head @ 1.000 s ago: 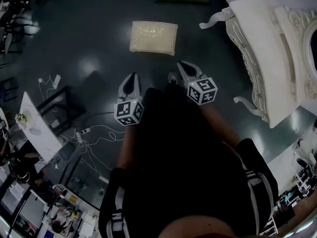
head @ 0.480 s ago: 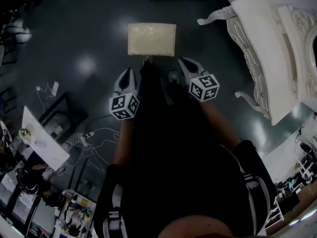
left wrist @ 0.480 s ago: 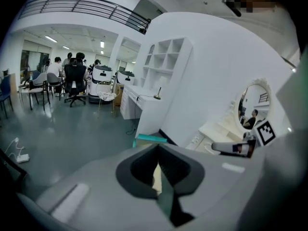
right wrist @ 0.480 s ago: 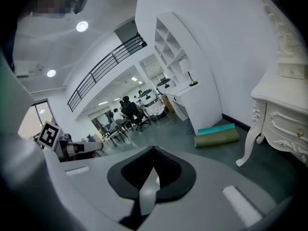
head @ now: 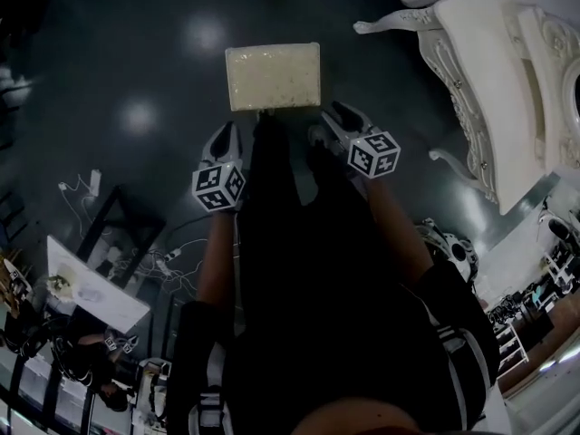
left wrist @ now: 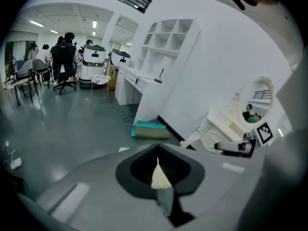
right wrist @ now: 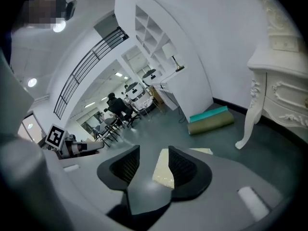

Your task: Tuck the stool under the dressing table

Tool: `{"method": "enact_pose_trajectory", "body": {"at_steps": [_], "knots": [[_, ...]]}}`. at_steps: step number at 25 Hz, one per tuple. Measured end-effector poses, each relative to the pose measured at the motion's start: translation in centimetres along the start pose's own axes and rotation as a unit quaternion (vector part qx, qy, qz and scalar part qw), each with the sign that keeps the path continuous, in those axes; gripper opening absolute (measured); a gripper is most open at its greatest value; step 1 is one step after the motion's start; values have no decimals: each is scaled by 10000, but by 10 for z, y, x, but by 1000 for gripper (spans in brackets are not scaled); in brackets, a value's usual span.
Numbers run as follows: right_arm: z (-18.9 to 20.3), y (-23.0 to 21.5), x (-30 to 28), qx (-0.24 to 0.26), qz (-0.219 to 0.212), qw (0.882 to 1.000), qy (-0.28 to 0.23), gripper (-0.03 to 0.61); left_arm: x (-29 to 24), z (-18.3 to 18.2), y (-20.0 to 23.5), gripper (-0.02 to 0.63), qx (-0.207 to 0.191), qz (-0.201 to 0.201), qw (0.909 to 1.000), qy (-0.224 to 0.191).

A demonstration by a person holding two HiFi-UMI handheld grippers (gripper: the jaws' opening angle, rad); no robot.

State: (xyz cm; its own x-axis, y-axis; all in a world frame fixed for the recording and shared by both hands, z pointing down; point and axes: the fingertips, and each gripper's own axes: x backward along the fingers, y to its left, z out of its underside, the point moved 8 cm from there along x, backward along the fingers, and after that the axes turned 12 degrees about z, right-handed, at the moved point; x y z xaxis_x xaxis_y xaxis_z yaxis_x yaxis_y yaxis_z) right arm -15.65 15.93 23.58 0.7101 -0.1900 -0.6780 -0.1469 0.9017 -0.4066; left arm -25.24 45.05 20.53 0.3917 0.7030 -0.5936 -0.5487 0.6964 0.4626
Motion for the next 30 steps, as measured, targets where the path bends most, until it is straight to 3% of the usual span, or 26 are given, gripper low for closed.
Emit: {"method": "enact_pose_trajectory", "body": {"at_steps": [3,5,7,13,23,27,30], "knots": [[14,-14,-28,-121,132,9997,180,223,-25,7,29,13,163,145,9996,185],[24,-24,-47,-226,175,9991,306,252,-43,17,45,94,328,411,9978,414],[35,-31,-68,-363,130,9982,462,264,-59,29,63,114,491,633,9949,613],[70,-61,-130,-470,117,9957,790,321,-106,73,127,250,815,762,9893,943],[138,-122,-205,-706,435,9879,1309,396,-171,160,212,291,1094,857,9730,1841],[166,-144,-233,-708,409,9837,1602,428,-194,178,235,310,1098,947,9705,1925],[183,-157,-247,-764,441,9805,1759,488,-208,189,248,344,1144,1046,9674,2002]]}}
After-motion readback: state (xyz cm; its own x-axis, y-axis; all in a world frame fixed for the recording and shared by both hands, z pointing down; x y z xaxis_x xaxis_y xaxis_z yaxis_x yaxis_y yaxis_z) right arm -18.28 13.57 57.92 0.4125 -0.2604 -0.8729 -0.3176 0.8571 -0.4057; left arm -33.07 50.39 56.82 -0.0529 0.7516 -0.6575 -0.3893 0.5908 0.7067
